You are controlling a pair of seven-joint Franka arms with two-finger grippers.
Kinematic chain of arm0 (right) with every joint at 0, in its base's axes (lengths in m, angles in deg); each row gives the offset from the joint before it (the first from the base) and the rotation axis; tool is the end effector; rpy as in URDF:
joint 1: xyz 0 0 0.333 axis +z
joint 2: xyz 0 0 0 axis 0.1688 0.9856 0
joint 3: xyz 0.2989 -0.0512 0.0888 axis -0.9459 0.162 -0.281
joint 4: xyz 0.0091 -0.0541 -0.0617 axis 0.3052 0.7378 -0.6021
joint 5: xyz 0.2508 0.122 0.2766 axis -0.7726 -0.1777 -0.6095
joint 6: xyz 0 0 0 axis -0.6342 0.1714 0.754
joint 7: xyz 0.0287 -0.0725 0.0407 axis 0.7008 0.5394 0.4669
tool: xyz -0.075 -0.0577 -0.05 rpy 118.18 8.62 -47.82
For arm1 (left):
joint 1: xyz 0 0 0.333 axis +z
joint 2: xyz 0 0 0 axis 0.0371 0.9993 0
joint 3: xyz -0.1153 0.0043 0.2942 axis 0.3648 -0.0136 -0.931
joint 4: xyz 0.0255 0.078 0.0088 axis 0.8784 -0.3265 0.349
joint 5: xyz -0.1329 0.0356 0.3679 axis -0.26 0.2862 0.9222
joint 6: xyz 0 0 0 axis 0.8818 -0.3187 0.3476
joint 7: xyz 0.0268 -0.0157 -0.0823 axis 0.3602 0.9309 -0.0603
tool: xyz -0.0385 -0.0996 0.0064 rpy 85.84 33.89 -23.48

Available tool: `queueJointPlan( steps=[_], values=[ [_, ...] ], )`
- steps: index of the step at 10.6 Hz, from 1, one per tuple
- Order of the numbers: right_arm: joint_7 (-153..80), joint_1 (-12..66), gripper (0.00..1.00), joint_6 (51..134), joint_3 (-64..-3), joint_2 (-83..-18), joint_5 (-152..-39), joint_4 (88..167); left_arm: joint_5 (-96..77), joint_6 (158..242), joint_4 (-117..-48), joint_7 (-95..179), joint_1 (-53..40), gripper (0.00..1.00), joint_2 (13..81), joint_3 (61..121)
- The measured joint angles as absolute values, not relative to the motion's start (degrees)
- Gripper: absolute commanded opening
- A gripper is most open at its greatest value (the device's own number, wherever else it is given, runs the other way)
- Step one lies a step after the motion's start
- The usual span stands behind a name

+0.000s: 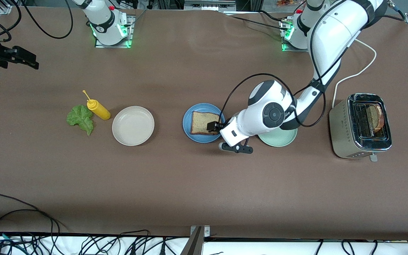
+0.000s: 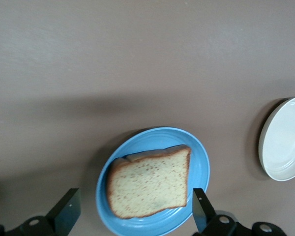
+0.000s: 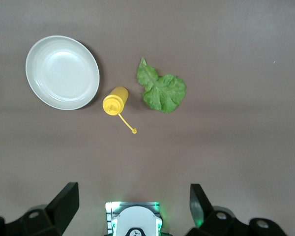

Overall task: Make sandwich in blue plate with both arms
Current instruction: 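Lay the bread flat on the blue plate and open the left gripper, then withdraw the left gripper while the right gripper reaches the lettuce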

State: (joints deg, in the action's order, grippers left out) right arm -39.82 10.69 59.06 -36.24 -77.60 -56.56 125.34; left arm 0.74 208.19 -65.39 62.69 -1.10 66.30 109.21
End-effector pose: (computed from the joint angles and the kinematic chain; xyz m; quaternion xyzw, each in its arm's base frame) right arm 0.5146 -0.0198 0.6001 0.9957 -0.0024 -0.0911 0.0137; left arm 0.6203 -0.3835 0.3030 0.9777 -0.0297 -0.0682 0.1963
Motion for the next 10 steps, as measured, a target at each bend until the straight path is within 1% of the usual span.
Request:
queueJointPlan(
  steps=[2, 4, 7, 10],
  values=[
    [-33.88, 10.62, 1.0, 59.11, -34.59, -75.14, -56.56, 125.95, 0.84, 204.3, -65.33, 62.69, -1.5, 1.0, 62.9, 107.12],
    [-24.8, 10.42, 1.0, 61.05, -31.81, -71.06, -56.56, 126.03, 1.78, 199.58, -65.27, 62.69, -2.21, 1.0, 58.82, 104.99],
    [-10.77, 9.68, 1.0, 65.9, -31.21, -64.7, -56.56, 126.15, 5.76, 190.7, -65.08, 62.78, -2.53, 1.0, 51.23, 102.86],
    [4.29, 7.72, 1.0, 71.6, -31.11, -56.5, -56.57, 126.49, 5.76, 183.64, -64.92, 62.8, -2.55, 1.0, 43.2, 96.88]
  ],
)
